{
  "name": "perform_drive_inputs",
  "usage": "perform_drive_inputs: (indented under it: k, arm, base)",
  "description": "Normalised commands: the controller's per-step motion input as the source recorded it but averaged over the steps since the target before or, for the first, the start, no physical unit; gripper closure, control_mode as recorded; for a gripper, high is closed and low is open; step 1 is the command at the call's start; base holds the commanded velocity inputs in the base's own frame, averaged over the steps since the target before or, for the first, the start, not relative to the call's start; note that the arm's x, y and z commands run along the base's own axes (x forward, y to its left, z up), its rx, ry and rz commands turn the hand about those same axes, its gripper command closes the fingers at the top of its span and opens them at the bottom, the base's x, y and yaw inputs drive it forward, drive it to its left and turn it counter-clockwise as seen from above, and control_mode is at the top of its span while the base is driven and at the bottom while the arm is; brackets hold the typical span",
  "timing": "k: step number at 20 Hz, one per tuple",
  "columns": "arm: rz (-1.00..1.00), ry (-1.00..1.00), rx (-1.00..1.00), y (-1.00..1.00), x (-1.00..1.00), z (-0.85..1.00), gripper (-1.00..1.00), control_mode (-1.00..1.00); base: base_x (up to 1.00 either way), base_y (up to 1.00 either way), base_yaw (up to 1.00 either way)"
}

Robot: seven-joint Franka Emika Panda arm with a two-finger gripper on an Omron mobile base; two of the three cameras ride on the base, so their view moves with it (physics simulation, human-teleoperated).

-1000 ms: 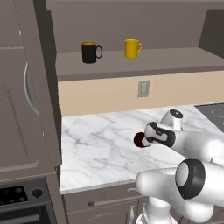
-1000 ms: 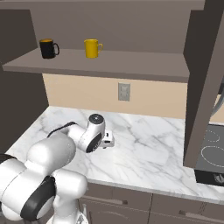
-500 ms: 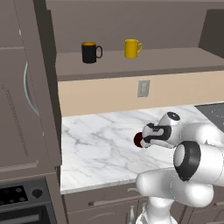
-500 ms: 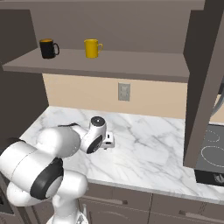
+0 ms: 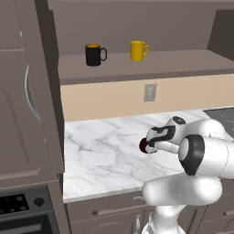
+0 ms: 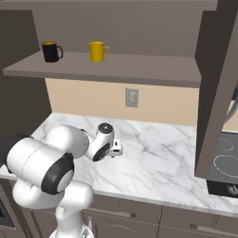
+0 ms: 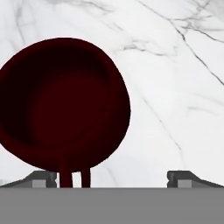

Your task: Pick the mug on the counter and place it in the cabinet with the handle facing the right, like the mugs already inside.

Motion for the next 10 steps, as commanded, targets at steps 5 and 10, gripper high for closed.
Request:
perform_drive_inputs:
  k: [5, 10]
  arm:
    - [0.03, 0.0, 0.0, 0.04, 0.12, 0.0, -1.0, -1.0]
    - [0.04, 0.0, 0.0, 0.12, 0.06, 0.0, -1.0, -1.0]
  base:
    - [0.0, 0.0, 0.0]
    - [0.0, 0.0, 0.0]
